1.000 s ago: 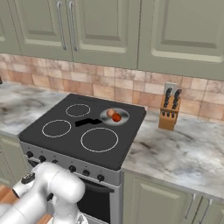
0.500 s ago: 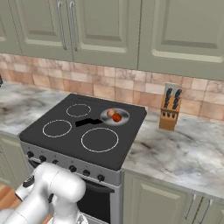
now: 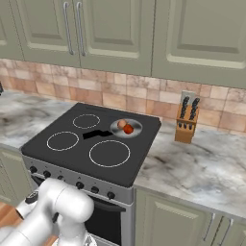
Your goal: Place the pan on the rear right burner on the stove. Then place the tomato and the onion in the pan and turn on the rear right burner.
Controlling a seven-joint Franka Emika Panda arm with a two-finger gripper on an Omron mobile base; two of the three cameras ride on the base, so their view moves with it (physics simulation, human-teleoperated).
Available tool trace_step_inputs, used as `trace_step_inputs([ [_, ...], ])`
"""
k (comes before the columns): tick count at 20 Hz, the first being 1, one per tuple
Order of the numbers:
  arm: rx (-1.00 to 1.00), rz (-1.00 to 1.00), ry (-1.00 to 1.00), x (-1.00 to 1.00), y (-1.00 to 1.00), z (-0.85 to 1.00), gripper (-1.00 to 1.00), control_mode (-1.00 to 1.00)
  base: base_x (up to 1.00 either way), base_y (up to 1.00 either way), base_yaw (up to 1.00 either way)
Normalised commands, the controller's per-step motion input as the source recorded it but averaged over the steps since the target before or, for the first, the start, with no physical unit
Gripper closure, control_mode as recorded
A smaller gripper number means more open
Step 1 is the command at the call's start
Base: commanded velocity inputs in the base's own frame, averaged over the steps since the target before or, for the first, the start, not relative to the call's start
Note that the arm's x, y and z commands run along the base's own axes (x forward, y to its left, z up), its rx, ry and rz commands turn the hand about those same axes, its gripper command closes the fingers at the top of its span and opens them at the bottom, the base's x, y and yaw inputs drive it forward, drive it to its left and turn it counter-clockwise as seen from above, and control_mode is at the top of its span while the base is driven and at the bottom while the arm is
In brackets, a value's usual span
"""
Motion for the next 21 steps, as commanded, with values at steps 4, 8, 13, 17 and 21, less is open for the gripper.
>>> trace_step_inputs([
  [4,-0.45,0.04,0.37,0.07,0.09,0.00,1.00,-1.00,0.00,0.00,0.00],
  [8,-0.44,0.04,0.34,0.06,0.09,0.00,1.00,-1.00,0.00,0.00,0.00],
  [13,-0.43,0.03,0.30,0.09,0.13,0.00,1.00,-1.00,0.00,0.00,0.00],
  [17,-0.43,0.05,0.26,0.17,0.19,0.00,1.00,-1.00,0.00,0.00,0.00],
  [21,-0.43,0.06,0.21,0.20,0.21,0.00,1.00,-1.00,0.00,0.00,0.00],
])
